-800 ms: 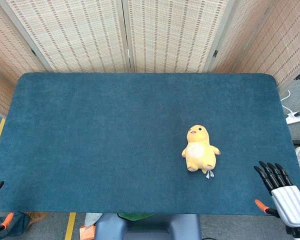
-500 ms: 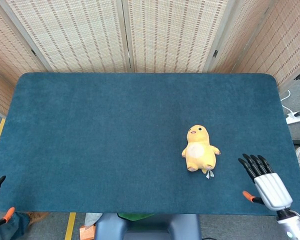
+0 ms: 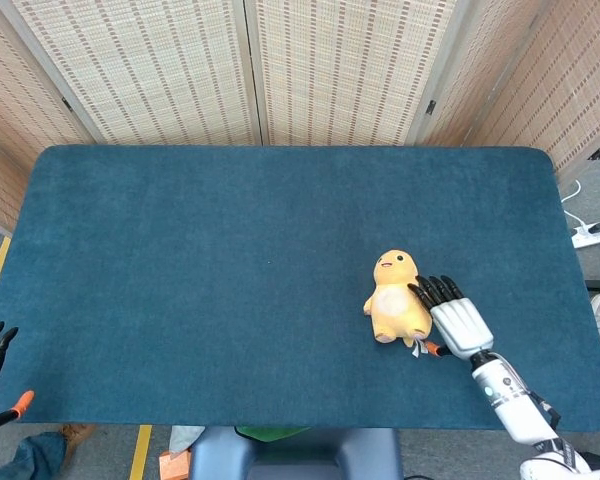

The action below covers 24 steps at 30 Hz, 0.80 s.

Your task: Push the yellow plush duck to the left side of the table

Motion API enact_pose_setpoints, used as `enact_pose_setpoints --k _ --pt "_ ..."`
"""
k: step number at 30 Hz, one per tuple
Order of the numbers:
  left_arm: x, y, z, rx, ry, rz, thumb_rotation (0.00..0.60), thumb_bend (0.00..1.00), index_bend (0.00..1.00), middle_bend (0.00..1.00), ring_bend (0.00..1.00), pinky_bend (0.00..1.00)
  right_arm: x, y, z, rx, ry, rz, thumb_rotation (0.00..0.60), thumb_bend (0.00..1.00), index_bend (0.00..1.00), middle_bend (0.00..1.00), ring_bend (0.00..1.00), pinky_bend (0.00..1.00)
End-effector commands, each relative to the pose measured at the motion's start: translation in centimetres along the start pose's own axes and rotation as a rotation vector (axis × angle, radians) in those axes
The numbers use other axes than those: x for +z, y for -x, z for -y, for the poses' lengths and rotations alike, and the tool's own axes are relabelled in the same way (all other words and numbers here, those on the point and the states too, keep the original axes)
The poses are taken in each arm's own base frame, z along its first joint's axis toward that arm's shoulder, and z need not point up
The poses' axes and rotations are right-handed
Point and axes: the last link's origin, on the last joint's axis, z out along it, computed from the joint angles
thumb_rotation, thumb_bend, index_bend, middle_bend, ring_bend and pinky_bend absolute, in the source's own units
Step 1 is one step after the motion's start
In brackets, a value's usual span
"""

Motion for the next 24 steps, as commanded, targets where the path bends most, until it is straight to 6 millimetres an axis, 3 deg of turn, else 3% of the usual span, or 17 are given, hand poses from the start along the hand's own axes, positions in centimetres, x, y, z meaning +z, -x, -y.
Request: enact_pose_setpoints --k 1,3,4,6,9,12,18,21,24 --pt "1.0 0.3 0.3 0.018 -0.032 -0.005 0.6 0.26 0.0 0.0 0.0 0.15 2.4 0.6 0.6 -0.032 -0.008 0.017 0.6 0.22 0.0 0.0 0.0 0.08" --pt "1.2 0.4 0.4 0.01 -0.039 0.01 0.6 0.26 0.0 0.0 0.0 0.15 3.1 0.6 0.9 -0.026 -0.006 -0.014 0.6 0.28 0.01 0.04 0.02 0.27" --pt "1.3 0.4 0.5 0.01 -0.043 0.019 0.6 0.26 0.0 0.0 0.0 0.15 3.5 0.5 1.2 -0.02 -0.008 -0.055 0.6 0.32 0.08 0.14 0.1 0.39" --pt "1.3 0.4 0.7 0.014 -0.05 0.025 0.6 0.26 0.0 0.0 0.0 0.15 3.8 0.3 2.0 0.007 -0.038 -0.122 0.6 0.45 0.39 0.47 0.41 0.66" --pt "1.2 0.5 0.9 0.001 -0.06 0.025 0.6 0.26 0.0 0.0 0.0 0.15 3.8 -0.1 3.3 0.039 -0.124 -0.228 0.6 0.61 0.65 0.68 0.65 0.88" --pt "1.2 0.7 1.3 -0.014 -0.071 0.035 0.6 0.26 0.0 0.0 0.0 0.15 3.9 -0.6 5.3 0.063 -0.253 -0.311 0.6 0.66 0.72 0.73 0.71 0.93" --pt "0.8 -0.2 2.1 -0.083 -0.077 0.025 0.6 0.26 0.0 0.0 0.0 0.16 5.7 -2.1 11.8 0.104 -0.494 -0.427 0.6 0.64 0.73 0.69 0.67 0.93" --pt "0.6 -0.4 2.5 -0.096 -0.081 0.027 0.6 0.26 0.0 0.0 0.0 0.16 7.2 -1.7 16.0 0.105 -0.573 -0.412 0.6 0.62 0.73 0.67 0.65 0.91" --pt "0.5 -0.5 2.7 -0.102 -0.085 0.026 0.6 0.26 0.0 0.0 0.0 0.16 8.1 -0.7 18.9 0.079 -0.607 -0.377 0.6 0.6 0.73 0.63 0.62 0.88"
